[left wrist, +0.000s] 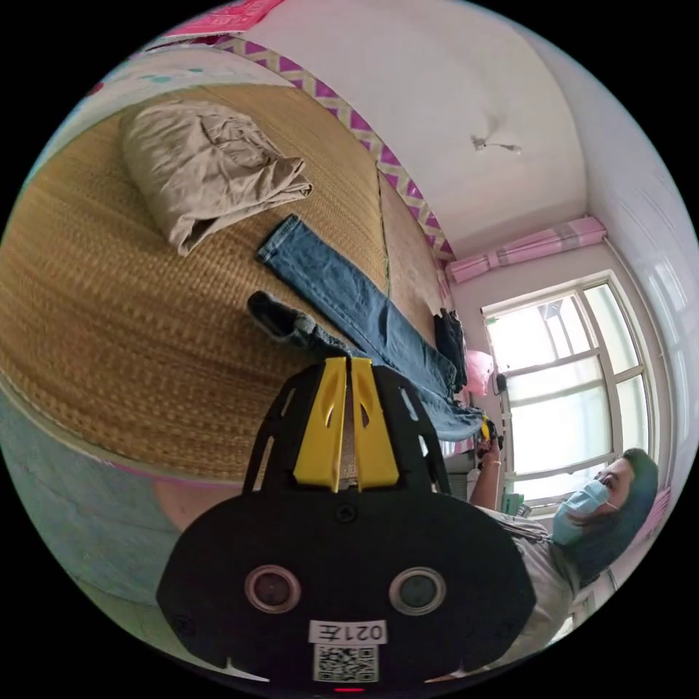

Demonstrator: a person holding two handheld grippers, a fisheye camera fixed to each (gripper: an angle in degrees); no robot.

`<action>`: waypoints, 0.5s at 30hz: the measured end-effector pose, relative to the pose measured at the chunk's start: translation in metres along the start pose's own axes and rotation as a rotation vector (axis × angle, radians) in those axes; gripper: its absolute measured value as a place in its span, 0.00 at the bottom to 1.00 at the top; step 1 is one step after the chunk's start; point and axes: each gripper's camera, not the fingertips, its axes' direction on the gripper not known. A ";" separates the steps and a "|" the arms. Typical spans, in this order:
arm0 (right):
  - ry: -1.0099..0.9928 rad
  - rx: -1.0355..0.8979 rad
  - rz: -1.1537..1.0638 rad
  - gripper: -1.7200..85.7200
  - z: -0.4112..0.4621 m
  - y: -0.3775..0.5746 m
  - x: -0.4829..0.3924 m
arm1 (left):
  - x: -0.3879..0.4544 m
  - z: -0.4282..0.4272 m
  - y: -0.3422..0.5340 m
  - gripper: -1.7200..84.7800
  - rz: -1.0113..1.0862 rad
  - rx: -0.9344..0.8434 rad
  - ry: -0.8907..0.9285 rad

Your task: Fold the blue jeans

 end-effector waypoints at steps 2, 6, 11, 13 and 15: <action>0.015 -0.029 -0.018 0.02 0.021 -0.042 -0.015 | 0.025 0.004 -0.048 0.01 0.039 -0.059 -0.047; 0.067 -0.071 -0.025 0.02 0.067 -0.109 -0.027 | 0.055 0.032 -0.132 0.01 0.100 -0.141 -0.143; 0.191 -0.097 0.029 0.03 0.156 -0.181 0.004 | 0.028 0.128 -0.248 0.01 0.038 -0.215 -0.219; 0.232 -0.084 0.047 0.04 0.180 -0.189 0.023 | 0.005 0.161 -0.270 0.01 -0.003 -0.248 -0.221; 0.205 -0.074 0.044 0.06 0.194 -0.191 0.037 | -0.013 0.177 -0.279 0.01 -0.025 -0.233 -0.220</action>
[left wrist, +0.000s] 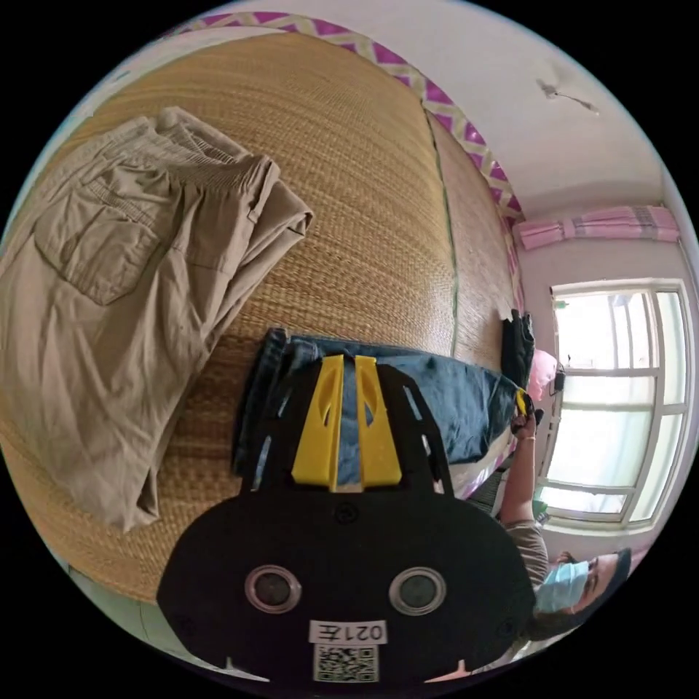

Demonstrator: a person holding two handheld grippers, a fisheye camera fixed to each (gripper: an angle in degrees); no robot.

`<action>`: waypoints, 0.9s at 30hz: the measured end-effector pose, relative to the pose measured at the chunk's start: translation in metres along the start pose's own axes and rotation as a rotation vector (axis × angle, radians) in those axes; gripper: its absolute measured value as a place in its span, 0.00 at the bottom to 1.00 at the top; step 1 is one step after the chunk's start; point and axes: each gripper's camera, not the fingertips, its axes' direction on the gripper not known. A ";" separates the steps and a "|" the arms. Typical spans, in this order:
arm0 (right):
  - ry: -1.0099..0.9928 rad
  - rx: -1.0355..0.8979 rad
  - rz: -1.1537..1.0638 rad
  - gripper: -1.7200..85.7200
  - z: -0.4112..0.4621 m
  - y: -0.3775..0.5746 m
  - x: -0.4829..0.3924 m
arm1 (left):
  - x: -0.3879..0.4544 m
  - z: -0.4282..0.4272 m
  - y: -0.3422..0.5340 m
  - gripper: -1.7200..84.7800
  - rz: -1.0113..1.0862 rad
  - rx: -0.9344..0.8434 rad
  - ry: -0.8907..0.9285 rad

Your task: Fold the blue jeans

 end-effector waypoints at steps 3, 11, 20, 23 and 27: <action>-0.067 0.042 -0.026 0.07 -0.001 0.010 0.000 | -0.015 -0.014 0.004 0.02 0.041 0.095 0.033; 0.059 -0.125 -0.613 0.04 0.009 0.111 -0.134 | 0.033 -0.013 0.089 0.10 0.477 0.052 0.102; 0.308 -0.458 -1.175 0.02 0.172 0.289 -0.237 | 0.060 0.063 0.154 0.02 0.651 0.002 -0.006; 0.342 -0.468 -1.179 0.01 0.183 0.320 -0.225 | 0.022 0.051 0.151 0.01 0.517 -0.073 0.121; 0.432 -0.551 -1.233 0.01 0.187 0.343 -0.236 | 0.002 0.035 0.164 0.01 0.491 -0.081 0.082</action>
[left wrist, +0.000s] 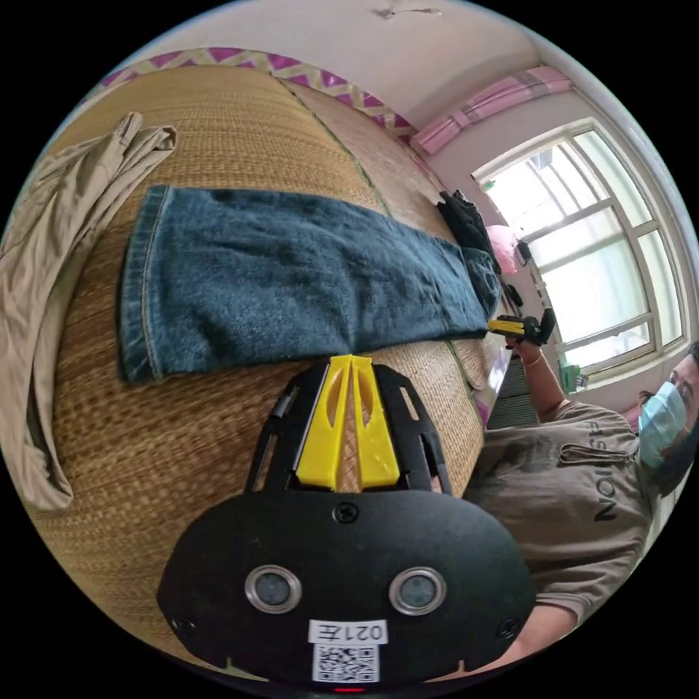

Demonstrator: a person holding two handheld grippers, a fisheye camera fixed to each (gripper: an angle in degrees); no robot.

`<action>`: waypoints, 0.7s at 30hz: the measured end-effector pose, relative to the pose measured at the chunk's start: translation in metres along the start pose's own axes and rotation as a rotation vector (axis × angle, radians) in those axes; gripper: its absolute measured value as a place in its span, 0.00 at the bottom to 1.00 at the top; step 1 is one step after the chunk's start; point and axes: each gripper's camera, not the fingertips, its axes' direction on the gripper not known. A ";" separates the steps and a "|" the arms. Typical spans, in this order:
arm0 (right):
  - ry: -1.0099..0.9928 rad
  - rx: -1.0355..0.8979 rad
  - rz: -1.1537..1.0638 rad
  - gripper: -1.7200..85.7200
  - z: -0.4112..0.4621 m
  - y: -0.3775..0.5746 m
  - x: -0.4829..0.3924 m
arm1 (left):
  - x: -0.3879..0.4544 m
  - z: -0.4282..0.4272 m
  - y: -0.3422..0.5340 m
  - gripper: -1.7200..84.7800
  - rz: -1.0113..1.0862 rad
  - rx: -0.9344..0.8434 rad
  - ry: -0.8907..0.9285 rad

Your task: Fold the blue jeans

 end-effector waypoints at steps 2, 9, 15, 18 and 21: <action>0.038 -0.003 -0.002 0.01 0.005 -0.005 -0.012 | -0.001 -0.028 0.026 0.01 -0.029 0.152 -0.053; 0.063 0.122 0.094 0.01 0.001 0.010 -0.025 | -0.063 -0.071 0.112 0.08 -0.511 0.542 0.171; 0.123 0.235 0.150 0.01 -0.022 0.026 -0.046 | -0.059 -0.066 0.105 0.20 -0.641 0.541 0.164; 0.125 0.288 0.154 0.01 -0.032 0.038 -0.058 | -0.045 -0.066 0.085 0.21 -0.640 0.510 0.084; 0.129 0.317 0.170 0.01 -0.036 0.053 -0.066 | -0.042 -0.063 0.072 0.19 -0.678 0.509 0.062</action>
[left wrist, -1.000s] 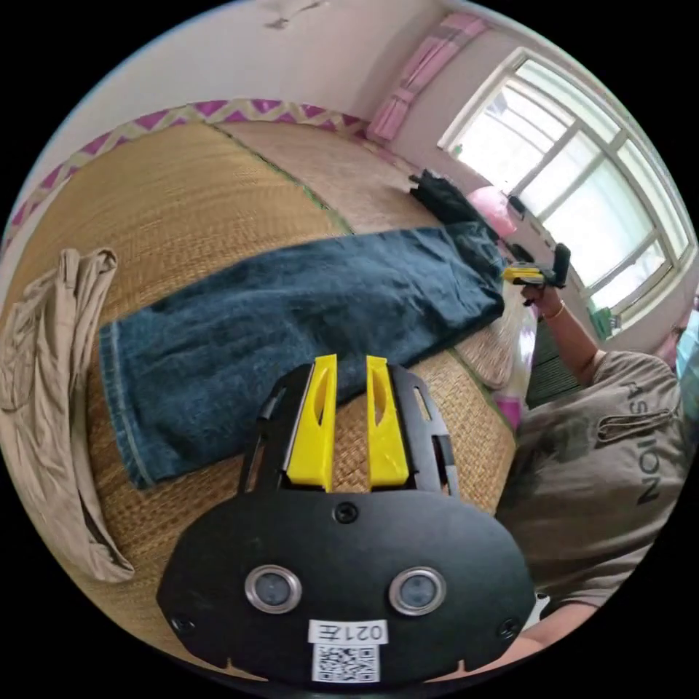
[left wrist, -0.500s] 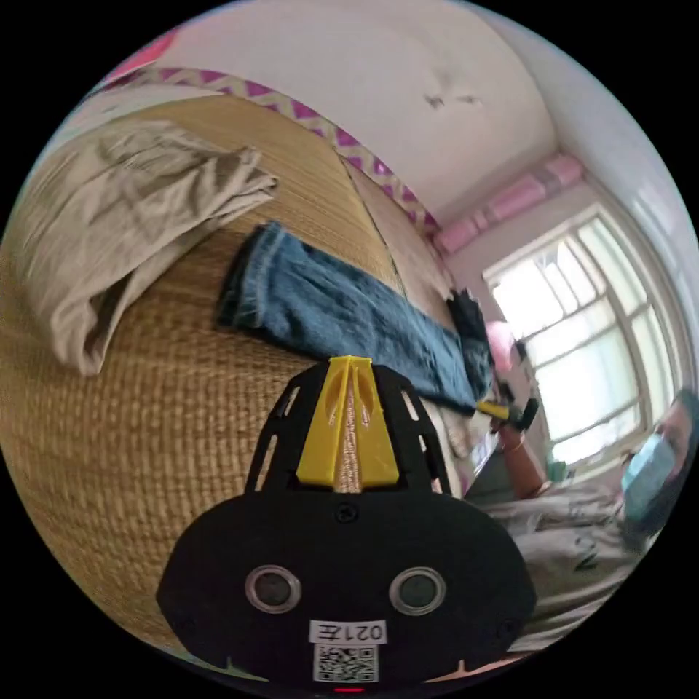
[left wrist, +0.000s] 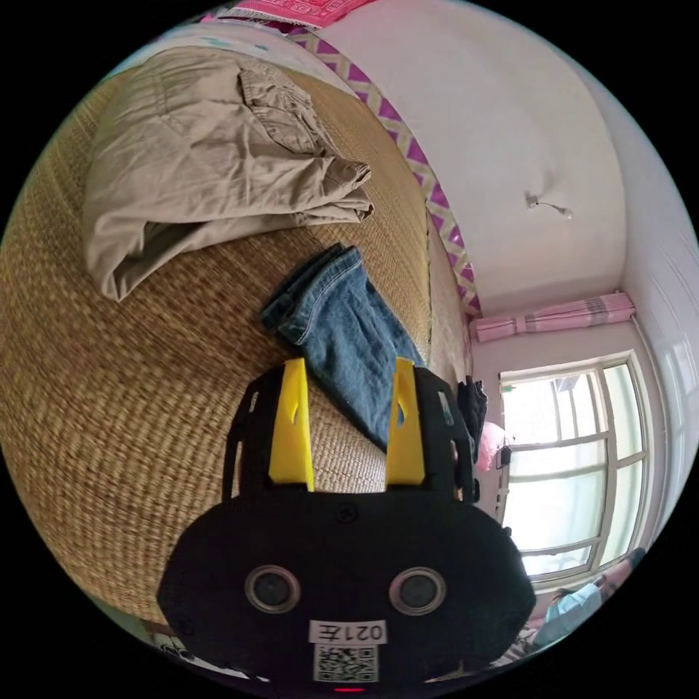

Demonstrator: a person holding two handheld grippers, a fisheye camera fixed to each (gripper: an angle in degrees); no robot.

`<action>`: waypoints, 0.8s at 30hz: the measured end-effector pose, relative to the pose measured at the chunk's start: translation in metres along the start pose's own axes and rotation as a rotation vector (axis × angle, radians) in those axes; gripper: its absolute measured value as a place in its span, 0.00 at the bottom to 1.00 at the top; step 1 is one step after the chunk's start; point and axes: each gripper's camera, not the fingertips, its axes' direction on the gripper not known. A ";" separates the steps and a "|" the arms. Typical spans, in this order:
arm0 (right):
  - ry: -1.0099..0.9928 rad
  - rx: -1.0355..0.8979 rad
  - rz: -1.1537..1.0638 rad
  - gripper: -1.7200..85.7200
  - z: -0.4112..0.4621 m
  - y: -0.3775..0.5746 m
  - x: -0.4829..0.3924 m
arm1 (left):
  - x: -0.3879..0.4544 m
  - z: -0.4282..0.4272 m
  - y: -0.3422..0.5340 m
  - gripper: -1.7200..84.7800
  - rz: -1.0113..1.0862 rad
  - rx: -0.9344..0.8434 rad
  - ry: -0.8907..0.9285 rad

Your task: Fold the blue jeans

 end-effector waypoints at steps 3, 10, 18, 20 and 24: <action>0.013 0.015 0.038 0.01 -0.003 0.018 0.002 | 0.000 0.005 0.003 0.09 -0.017 0.039 -0.030; 0.009 0.051 0.198 0.01 -0.021 0.080 0.024 | 0.084 -0.022 0.036 0.01 0.143 0.174 0.042; -0.032 0.158 0.369 0.01 -0.050 0.147 0.051 | 0.379 0.061 0.194 0.01 0.921 0.173 -0.050; -0.024 0.170 0.383 0.01 -0.053 0.160 0.053 | 0.428 0.132 0.253 0.01 1.047 0.045 -0.024; -0.039 0.198 0.416 0.01 -0.060 0.182 0.058 | 0.437 0.268 0.311 0.01 1.065 -0.227 -0.085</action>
